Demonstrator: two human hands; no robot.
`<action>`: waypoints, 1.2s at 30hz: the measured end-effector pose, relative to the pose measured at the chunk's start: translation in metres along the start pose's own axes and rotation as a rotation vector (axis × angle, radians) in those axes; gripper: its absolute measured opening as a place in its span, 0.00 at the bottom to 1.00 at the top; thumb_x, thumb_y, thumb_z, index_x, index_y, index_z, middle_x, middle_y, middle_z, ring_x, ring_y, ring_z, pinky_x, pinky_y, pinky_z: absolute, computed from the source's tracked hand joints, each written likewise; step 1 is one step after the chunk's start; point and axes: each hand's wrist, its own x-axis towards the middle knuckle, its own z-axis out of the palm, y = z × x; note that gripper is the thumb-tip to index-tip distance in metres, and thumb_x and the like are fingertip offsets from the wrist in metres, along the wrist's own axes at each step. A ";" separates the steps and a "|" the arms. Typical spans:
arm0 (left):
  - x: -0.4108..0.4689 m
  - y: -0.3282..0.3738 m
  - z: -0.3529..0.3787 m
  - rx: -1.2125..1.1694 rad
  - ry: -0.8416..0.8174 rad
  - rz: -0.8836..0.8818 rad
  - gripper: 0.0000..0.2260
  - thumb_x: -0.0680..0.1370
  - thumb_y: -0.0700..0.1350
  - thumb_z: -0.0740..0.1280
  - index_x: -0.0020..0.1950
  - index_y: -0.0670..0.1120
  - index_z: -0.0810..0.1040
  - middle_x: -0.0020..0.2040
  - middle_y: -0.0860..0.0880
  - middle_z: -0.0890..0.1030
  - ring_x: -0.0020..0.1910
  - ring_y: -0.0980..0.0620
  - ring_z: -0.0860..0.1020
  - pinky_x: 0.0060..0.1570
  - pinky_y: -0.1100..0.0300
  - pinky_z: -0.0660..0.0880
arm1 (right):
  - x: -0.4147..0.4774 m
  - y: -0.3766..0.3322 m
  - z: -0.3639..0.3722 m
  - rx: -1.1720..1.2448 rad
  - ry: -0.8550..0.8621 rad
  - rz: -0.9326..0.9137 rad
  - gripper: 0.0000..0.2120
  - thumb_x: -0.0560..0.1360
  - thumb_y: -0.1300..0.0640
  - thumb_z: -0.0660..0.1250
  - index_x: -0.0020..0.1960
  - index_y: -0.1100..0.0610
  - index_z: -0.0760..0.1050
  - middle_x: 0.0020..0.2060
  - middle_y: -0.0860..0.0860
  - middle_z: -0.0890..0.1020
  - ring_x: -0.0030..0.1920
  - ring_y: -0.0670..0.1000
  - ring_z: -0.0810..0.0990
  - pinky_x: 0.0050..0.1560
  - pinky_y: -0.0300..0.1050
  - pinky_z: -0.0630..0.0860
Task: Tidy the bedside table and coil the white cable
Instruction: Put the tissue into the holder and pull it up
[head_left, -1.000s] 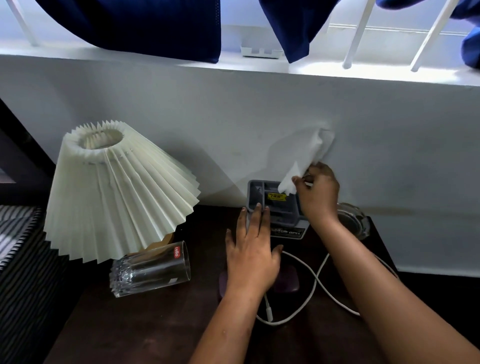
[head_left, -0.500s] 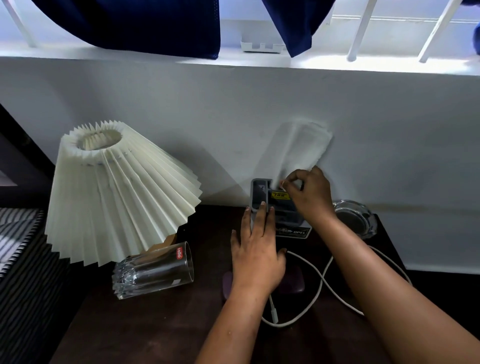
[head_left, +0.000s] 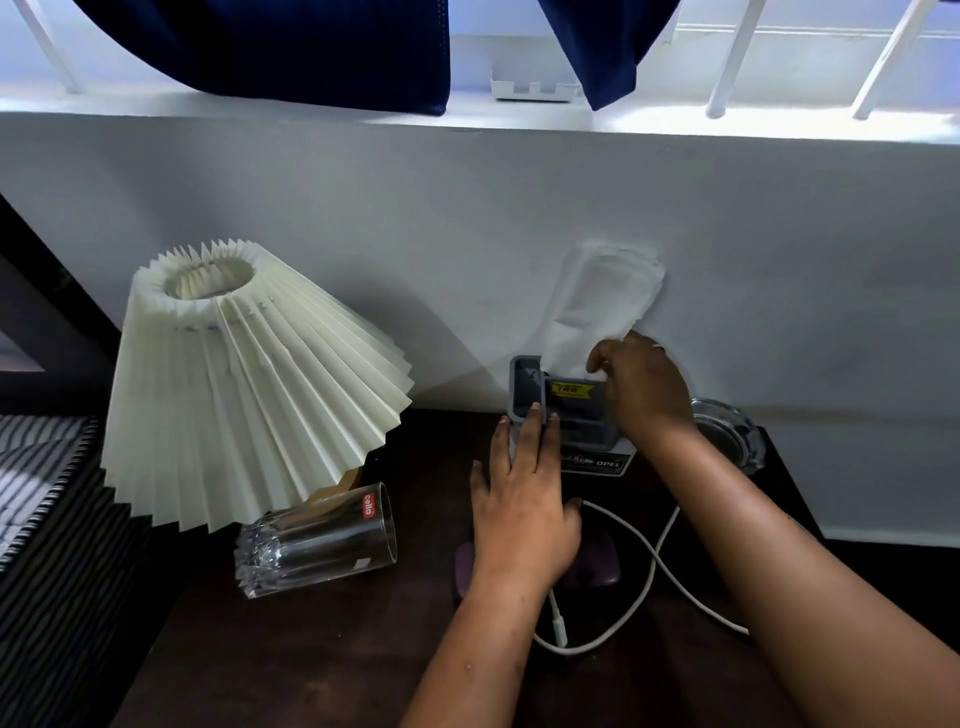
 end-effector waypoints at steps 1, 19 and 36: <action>0.000 0.000 0.000 0.000 0.000 0.000 0.36 0.76 0.50 0.63 0.76 0.53 0.43 0.77 0.55 0.40 0.76 0.48 0.39 0.72 0.42 0.48 | 0.001 -0.001 -0.001 -0.029 -0.030 -0.010 0.16 0.70 0.73 0.62 0.51 0.58 0.78 0.51 0.57 0.76 0.55 0.58 0.73 0.47 0.44 0.67; 0.000 0.001 0.001 0.004 0.002 0.000 0.36 0.76 0.49 0.63 0.77 0.52 0.44 0.77 0.55 0.40 0.76 0.47 0.42 0.72 0.42 0.52 | 0.020 -0.014 -0.012 -0.356 -0.328 -0.050 0.15 0.73 0.63 0.62 0.53 0.50 0.80 0.55 0.53 0.79 0.60 0.57 0.73 0.54 0.48 0.69; -0.001 0.002 0.000 0.000 0.021 0.023 0.35 0.76 0.49 0.64 0.77 0.51 0.47 0.78 0.53 0.45 0.76 0.47 0.44 0.72 0.45 0.55 | -0.014 -0.043 -0.017 -0.392 0.127 -0.181 0.20 0.76 0.63 0.57 0.65 0.49 0.69 0.49 0.53 0.79 0.46 0.59 0.81 0.35 0.44 0.67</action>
